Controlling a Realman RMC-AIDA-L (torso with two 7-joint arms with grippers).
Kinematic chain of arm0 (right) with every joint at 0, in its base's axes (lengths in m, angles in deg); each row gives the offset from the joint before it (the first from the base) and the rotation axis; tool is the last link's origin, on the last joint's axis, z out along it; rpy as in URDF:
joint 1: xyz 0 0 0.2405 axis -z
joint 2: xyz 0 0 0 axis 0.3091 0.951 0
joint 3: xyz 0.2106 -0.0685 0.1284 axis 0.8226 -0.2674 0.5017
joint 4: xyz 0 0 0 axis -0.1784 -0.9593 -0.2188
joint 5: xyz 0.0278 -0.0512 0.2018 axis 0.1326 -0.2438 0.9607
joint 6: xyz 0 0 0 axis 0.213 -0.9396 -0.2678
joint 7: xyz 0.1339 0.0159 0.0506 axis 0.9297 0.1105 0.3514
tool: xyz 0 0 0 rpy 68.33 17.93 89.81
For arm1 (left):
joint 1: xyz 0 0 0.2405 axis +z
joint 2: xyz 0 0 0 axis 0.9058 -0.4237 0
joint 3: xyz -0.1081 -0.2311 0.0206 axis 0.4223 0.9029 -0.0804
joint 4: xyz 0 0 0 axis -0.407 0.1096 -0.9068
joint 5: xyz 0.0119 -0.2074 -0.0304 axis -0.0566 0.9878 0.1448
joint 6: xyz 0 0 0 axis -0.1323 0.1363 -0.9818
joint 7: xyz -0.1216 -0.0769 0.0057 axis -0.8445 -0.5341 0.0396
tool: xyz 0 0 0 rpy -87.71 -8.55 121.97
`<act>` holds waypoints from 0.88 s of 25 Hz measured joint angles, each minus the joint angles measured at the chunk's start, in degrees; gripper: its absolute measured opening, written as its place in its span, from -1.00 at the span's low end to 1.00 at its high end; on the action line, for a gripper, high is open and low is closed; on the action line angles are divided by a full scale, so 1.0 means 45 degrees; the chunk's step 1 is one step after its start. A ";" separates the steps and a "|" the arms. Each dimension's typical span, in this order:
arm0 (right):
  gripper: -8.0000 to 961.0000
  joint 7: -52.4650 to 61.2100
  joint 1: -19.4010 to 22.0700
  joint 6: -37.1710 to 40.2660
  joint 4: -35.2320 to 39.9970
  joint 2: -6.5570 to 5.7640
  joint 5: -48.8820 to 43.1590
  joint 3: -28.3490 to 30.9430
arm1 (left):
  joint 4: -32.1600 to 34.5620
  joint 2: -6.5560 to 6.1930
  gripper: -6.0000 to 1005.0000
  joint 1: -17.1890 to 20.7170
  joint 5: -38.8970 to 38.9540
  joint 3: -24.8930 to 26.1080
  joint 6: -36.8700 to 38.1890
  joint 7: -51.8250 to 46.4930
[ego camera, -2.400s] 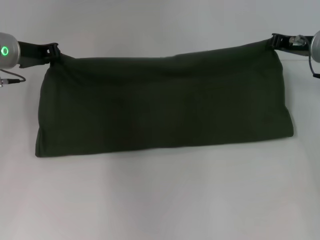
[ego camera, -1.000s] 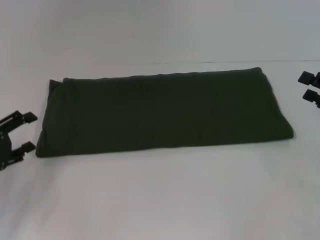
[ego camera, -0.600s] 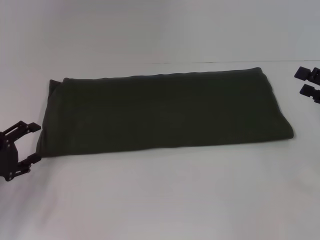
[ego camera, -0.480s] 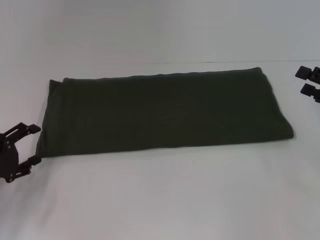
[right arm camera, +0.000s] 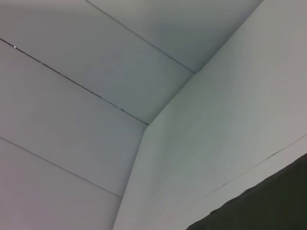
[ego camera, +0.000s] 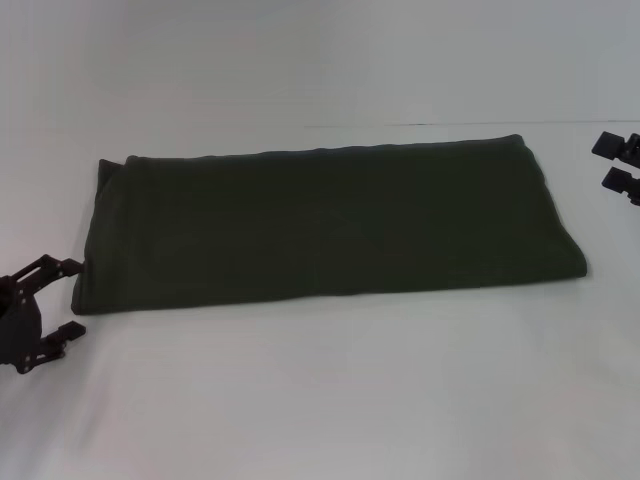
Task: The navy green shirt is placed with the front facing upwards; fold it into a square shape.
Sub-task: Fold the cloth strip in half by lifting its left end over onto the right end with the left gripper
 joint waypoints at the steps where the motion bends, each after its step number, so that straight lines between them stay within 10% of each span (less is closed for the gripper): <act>1: 0.79 0.0000 0.0019 -0.0003 -0.0002 0.0000 0.0010 0.0004 | -0.0034 0.0001 0.78 -0.0001 -0.0001 0.0000 -0.0070 -0.0023; 22: 0.79 0.0000 0.0085 0.0022 -0.0047 0.0000 0.0029 0.0191 | -0.0595 -0.0026 0.77 -0.0710 -0.0054 0.0003 -0.0815 -0.0050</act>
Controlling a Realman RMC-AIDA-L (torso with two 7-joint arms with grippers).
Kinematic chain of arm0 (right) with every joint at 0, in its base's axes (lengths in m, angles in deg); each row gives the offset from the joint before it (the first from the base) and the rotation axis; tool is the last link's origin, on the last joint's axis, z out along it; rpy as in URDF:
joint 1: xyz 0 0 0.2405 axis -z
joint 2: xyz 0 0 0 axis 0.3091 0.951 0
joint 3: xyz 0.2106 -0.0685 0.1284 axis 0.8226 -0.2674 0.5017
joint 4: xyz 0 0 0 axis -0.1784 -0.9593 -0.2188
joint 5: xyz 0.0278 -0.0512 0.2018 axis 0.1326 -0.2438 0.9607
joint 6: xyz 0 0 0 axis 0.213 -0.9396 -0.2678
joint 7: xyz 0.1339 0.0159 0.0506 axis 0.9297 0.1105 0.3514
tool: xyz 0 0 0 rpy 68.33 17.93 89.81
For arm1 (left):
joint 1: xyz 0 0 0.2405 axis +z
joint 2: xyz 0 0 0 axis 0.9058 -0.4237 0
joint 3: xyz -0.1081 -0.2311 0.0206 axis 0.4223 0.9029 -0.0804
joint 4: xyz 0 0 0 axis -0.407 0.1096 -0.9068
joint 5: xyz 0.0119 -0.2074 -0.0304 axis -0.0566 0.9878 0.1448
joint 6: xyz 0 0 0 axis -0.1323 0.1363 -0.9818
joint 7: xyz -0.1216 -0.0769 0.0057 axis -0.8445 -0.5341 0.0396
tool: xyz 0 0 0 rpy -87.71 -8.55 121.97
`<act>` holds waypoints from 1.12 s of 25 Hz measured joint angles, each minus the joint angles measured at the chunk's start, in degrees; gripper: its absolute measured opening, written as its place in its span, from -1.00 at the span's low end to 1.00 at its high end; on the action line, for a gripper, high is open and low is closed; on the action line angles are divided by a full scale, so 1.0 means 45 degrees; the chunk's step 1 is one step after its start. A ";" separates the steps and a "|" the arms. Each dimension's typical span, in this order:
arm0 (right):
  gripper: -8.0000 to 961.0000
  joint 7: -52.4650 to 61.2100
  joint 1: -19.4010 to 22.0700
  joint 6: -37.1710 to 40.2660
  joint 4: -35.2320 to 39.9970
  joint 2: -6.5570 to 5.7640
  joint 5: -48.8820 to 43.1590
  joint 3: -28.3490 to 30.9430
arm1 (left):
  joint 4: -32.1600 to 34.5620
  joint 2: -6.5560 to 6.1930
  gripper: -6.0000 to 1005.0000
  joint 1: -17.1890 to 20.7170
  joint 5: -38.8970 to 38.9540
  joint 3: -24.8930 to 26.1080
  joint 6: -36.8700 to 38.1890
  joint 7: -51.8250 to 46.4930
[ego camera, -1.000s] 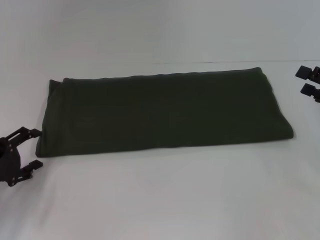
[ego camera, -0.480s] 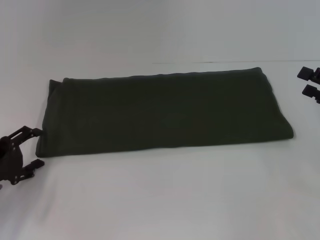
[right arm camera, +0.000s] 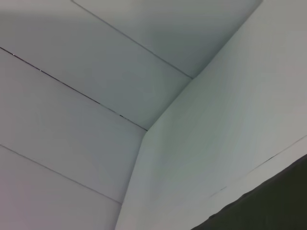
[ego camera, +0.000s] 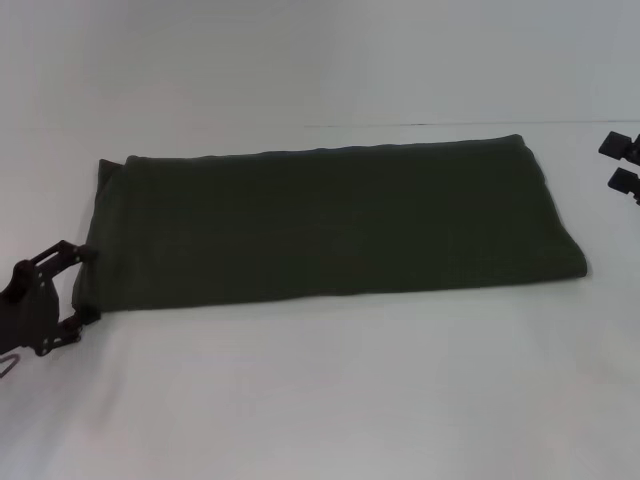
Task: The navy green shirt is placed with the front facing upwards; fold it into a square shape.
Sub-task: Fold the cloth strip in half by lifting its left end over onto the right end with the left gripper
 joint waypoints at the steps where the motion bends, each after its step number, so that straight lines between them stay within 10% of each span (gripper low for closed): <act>1: 0.79 0.0000 0.0000 0.0007 -0.0001 0.0000 0.0000 0.0031 | -0.0030 -0.0003 0.77 -0.0052 -0.0009 -0.0001 -0.0032 0.0005; 28: 0.78 -0.0133 -0.0019 -0.0040 0.0000 0.0020 -0.0001 0.0179 | -0.0046 -0.0039 0.76 -0.0220 -0.0273 -0.0006 0.0433 0.0731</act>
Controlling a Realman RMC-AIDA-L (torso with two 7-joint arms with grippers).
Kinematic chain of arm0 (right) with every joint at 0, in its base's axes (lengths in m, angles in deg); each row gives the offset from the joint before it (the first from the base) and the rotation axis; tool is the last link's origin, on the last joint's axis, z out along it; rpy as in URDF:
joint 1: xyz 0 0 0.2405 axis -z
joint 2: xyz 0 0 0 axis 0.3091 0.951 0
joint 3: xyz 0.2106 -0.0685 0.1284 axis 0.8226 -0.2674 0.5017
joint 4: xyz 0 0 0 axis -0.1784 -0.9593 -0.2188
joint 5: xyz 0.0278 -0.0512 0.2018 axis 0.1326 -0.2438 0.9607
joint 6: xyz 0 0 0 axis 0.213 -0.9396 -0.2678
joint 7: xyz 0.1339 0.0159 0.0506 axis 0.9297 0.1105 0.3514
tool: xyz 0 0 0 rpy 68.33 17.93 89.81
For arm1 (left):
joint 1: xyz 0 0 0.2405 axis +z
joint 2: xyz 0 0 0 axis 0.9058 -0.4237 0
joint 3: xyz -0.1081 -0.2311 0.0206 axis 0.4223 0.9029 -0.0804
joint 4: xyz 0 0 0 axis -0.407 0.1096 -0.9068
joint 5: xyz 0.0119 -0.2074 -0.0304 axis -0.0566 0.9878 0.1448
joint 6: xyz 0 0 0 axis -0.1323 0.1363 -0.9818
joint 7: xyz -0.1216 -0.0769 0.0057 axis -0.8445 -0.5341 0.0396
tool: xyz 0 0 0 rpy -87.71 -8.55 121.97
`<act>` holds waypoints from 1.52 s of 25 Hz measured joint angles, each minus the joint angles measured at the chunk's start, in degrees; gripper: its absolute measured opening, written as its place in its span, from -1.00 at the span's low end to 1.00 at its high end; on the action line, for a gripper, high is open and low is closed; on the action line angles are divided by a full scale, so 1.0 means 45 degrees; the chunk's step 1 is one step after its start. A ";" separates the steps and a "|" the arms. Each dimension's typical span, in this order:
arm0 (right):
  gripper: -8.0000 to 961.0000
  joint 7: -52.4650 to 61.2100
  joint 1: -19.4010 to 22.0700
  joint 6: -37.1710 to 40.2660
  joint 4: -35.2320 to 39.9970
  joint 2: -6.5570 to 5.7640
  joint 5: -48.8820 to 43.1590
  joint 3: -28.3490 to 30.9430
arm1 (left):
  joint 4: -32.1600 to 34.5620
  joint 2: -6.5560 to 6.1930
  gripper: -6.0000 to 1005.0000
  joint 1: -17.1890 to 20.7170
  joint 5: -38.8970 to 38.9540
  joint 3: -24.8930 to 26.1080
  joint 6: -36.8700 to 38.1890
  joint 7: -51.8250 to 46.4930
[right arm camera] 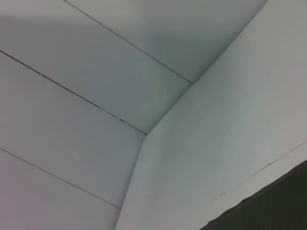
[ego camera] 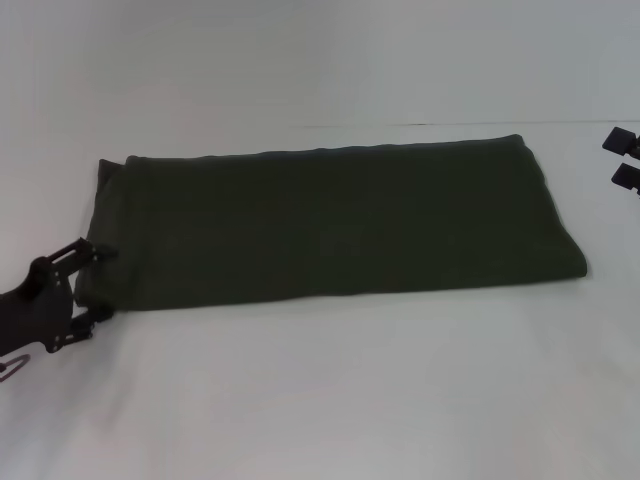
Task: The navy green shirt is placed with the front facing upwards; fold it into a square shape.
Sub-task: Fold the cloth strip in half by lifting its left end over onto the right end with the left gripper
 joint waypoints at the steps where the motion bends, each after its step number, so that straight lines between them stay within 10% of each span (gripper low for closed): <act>1: 0.78 -0.0001 0.0004 0.0000 0.0000 -0.0001 0.0000 0.0000 | -0.0009 -0.0010 0.76 -0.0040 -0.0159 -0.0006 -0.0028 -0.0081; 38: 0.78 -0.0018 0.0125 0.0047 -0.0117 -0.0021 -0.0001 0.0362 | -0.0100 -0.0014 0.77 -0.0312 -0.0162 -0.0240 -0.0719 0.0332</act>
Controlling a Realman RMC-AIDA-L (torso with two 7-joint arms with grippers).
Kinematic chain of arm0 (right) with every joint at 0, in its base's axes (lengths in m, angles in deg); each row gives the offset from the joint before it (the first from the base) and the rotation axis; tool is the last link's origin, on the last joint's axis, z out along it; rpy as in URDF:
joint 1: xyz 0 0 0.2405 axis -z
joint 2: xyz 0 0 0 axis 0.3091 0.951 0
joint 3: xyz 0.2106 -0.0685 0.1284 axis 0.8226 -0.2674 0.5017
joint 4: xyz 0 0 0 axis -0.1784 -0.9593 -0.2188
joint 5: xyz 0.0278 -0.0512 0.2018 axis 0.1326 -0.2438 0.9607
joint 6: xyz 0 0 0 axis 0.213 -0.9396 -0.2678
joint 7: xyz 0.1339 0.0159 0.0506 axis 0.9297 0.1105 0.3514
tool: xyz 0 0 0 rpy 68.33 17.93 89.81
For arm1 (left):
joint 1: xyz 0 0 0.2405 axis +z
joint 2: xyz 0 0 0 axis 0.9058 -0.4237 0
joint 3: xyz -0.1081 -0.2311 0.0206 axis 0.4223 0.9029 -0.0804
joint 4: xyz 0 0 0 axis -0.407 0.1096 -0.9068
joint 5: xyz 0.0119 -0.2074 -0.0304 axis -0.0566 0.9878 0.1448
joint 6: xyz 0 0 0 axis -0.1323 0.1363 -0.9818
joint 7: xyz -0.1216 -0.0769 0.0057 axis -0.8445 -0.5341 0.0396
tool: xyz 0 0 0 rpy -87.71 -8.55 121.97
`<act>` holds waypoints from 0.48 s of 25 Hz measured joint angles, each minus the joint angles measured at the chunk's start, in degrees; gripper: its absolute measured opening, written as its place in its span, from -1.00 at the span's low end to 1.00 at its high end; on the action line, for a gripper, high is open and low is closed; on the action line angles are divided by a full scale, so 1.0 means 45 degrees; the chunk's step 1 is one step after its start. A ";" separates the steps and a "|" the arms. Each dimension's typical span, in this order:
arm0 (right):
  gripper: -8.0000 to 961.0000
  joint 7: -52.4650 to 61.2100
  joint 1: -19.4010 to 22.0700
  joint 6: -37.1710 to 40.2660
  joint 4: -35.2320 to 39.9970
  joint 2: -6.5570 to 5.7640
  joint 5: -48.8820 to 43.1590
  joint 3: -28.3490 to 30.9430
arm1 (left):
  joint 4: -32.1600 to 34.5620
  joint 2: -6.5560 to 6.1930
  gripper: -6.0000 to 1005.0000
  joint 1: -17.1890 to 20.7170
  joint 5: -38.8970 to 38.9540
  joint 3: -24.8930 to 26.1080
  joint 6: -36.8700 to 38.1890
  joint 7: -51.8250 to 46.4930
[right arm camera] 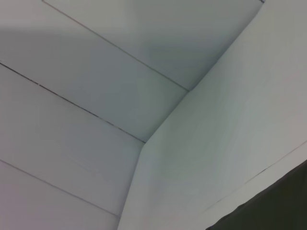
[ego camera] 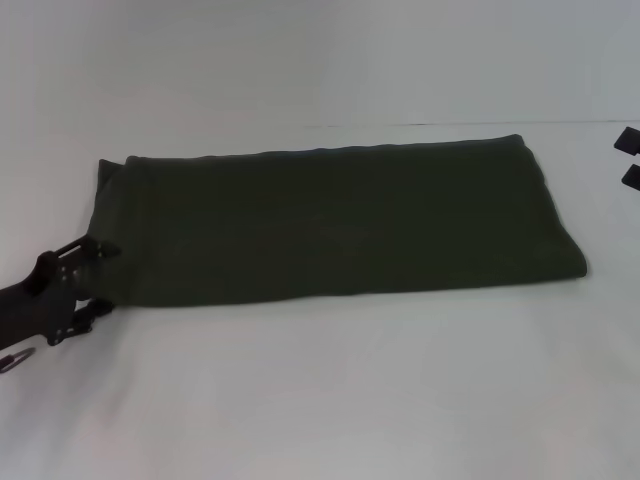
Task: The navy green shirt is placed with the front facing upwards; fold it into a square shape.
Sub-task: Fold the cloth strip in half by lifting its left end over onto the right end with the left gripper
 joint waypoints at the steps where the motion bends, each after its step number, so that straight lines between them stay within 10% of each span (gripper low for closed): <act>1: 0.78 -0.0001 0.0006 -0.0002 0.0000 0.0000 0.0000 0.0020 | -0.0007 0.0001 0.77 -0.0021 -0.0068 -0.0020 -0.0102 -0.0041; 12: 0.78 -0.0004 0.0064 0.0003 -0.0015 0.0022 -0.0009 0.0078 | -0.0158 -0.0021 0.65 -0.0658 -0.0258 -0.0113 -0.1097 0.0042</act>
